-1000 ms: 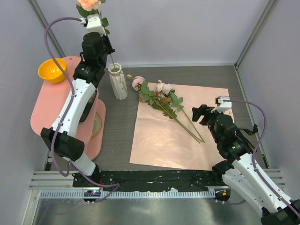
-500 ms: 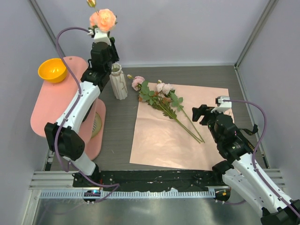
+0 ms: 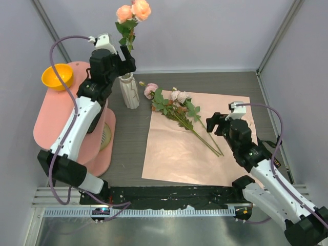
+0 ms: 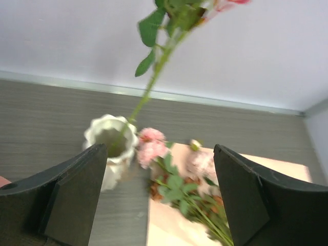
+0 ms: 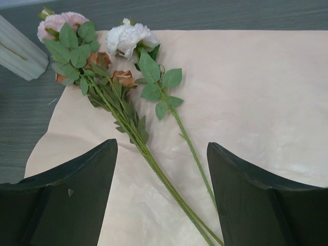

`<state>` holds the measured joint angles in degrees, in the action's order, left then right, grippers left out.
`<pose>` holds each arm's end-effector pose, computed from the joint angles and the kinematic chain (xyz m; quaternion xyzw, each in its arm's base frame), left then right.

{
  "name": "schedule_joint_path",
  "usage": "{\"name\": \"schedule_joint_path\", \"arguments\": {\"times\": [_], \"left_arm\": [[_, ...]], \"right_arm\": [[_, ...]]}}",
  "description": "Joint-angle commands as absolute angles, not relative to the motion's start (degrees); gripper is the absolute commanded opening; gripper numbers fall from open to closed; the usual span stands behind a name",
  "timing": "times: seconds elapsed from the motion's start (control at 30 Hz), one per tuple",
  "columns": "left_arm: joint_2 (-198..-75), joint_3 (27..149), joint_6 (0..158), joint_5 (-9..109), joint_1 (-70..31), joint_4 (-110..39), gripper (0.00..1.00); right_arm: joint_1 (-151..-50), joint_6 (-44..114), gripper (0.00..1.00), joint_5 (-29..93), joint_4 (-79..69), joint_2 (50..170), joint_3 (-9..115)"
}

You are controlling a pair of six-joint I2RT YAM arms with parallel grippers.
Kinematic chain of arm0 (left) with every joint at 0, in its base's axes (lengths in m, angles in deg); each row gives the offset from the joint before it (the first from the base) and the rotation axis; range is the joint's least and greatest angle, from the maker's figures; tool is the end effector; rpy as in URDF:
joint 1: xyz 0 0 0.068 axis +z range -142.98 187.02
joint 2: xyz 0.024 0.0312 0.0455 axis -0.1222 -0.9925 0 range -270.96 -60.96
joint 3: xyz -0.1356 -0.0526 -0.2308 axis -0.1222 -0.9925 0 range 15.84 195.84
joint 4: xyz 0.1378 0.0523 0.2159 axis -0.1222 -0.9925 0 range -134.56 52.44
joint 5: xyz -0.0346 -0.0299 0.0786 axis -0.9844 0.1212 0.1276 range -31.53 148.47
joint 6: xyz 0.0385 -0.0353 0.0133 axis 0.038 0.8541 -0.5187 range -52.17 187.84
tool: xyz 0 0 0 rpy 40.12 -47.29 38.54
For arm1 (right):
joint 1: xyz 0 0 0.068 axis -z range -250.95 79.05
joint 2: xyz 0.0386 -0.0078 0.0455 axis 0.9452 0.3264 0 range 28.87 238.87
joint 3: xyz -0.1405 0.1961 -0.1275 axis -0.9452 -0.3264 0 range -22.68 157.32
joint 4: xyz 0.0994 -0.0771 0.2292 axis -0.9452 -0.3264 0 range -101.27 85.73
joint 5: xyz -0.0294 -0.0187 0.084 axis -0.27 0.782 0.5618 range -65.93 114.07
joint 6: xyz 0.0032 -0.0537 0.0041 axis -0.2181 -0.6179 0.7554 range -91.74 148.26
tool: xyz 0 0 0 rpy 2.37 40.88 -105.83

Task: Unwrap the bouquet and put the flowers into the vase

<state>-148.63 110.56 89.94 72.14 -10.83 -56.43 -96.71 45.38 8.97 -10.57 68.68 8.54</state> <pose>0.3370 -0.0997 0.4446 -0.1036 0.7673 -0.1270 0.6199 0.1599 0.0669 0.2774 0.0207 0.7897 0.1239 0.6006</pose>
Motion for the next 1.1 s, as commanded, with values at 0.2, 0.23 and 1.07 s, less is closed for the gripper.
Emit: {"name": "schedule_joint_path", "arguments": {"times": [0.2, 0.23, 1.07], "left_arm": [[-138.4, 101.9, 98.3, 30.9, -10.6, -54.2, 0.84], [-140.9, 102.1, 98.9, 28.7, -10.6, -54.3, 0.82], [-148.7, 96.7, 99.1, 21.2, -23.6, -55.9, 0.68]], "right_arm": [[-96.7, 47.6, 0.74, 13.8, -18.8, 90.3, 22.5], [-96.6, 47.9, 0.73, 13.3, -20.7, 94.5, 23.5], [-93.5, 40.0, 0.49, 14.7, -31.4, 132.0, 48.5]]}}
